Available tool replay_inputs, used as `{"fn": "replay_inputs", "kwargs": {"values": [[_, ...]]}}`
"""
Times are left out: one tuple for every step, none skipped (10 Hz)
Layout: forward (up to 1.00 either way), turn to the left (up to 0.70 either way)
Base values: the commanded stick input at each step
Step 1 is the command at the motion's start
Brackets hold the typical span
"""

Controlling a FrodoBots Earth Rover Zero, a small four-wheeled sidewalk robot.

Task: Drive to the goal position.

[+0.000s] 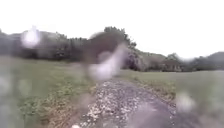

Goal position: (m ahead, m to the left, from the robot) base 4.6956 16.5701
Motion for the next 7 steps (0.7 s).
{"fn": "replay_inputs", "kwargs": {"values": [[0.85,0.00],[0.85,0.00],[0.85,0.00],[0.85,0.00],[0.85,-0.33],[0.85,-0.33],[0.85,0.00]]}}
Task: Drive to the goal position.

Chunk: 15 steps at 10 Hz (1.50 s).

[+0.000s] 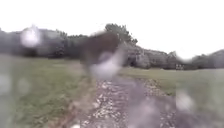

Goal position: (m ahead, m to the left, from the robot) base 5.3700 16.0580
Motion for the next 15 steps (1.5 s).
{"fn": "replay_inputs", "kwargs": {"values": [[0.85,0.00],[0.85,0.00],[0.85,0.00],[0.85,0.00],[0.85,0.00],[0.85,0.00],[0.85,0.00],[0.85,0.00],[0.85,0.00],[0.85,0.00],[0.85,0.00],[0.85,0.00],[0.85,0.00],[0.85,0.00],[0.85,0.00]]}}
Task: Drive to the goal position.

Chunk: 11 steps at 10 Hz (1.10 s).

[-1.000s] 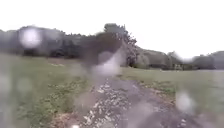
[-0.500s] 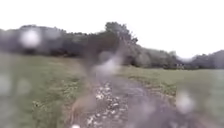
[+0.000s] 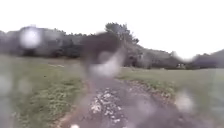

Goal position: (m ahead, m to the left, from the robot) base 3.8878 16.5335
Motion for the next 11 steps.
{"fn": "replay_inputs", "kwargs": {"values": [[0.85,0.00],[0.85,0.00],[0.85,0.00],[0.85,0.00],[0.85,0.00],[0.85,0.00],[0.85,0.00],[0.85,0.00],[0.85,0.00],[0.85,0.00],[0.85,0.00]]}}
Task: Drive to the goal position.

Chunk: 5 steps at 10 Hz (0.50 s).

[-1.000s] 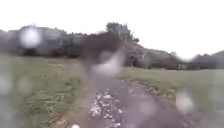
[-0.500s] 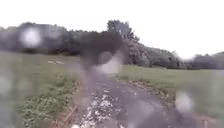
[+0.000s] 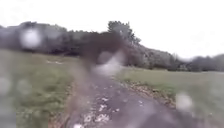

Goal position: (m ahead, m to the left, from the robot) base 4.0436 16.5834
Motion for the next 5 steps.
{"fn": "replay_inputs", "kwargs": {"values": [[0.85,0.00],[0.85,0.00],[0.85,0.00],[0.85,0.00],[0.85,0.00]]}}
